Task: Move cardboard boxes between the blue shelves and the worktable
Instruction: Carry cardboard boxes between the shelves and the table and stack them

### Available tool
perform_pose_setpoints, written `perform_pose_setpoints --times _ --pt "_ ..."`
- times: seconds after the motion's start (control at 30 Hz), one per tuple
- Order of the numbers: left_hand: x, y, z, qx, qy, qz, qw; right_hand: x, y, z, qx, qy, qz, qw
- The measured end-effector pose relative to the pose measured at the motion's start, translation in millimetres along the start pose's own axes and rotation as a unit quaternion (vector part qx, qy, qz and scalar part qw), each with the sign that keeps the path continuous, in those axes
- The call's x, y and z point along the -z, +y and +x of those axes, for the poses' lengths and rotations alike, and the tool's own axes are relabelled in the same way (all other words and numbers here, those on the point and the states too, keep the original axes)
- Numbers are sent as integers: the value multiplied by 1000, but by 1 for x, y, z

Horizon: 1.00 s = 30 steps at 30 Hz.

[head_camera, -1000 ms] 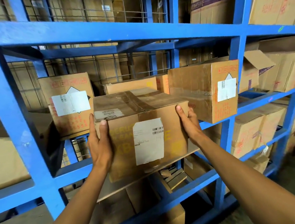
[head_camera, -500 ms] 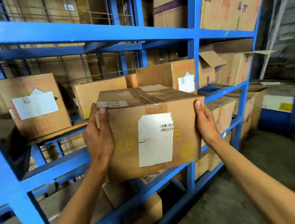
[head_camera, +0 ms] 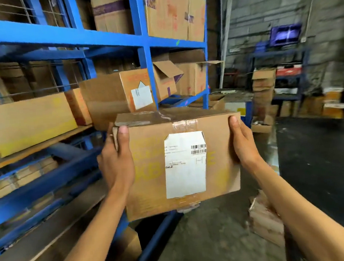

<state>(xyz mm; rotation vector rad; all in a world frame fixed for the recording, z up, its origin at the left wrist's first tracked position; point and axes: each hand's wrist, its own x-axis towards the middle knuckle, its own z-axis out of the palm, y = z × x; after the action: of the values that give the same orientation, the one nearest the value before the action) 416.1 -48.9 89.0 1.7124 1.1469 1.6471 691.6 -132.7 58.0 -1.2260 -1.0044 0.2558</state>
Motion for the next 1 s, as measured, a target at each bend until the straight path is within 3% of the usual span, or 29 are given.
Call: perform_pose_setpoints --times 0.2,0.47,0.63,0.7,1.0 --pt "-69 9 -14 -5 -115 -66 991 73 -4 -12 10 95 -65 993" --pt "-183 -1 -50 12 -317 -108 942 157 16 -78 -30 253 -173 951" --pt "-253 -4 -81 62 -450 -127 882 187 16 -132 -66 369 -240 895" --pt "-271 1 -102 101 -513 -151 839 190 14 -159 -78 422 -254 867" --pt "-301 18 -200 -17 -693 -227 684 166 2 -293 -125 623 -320 702"
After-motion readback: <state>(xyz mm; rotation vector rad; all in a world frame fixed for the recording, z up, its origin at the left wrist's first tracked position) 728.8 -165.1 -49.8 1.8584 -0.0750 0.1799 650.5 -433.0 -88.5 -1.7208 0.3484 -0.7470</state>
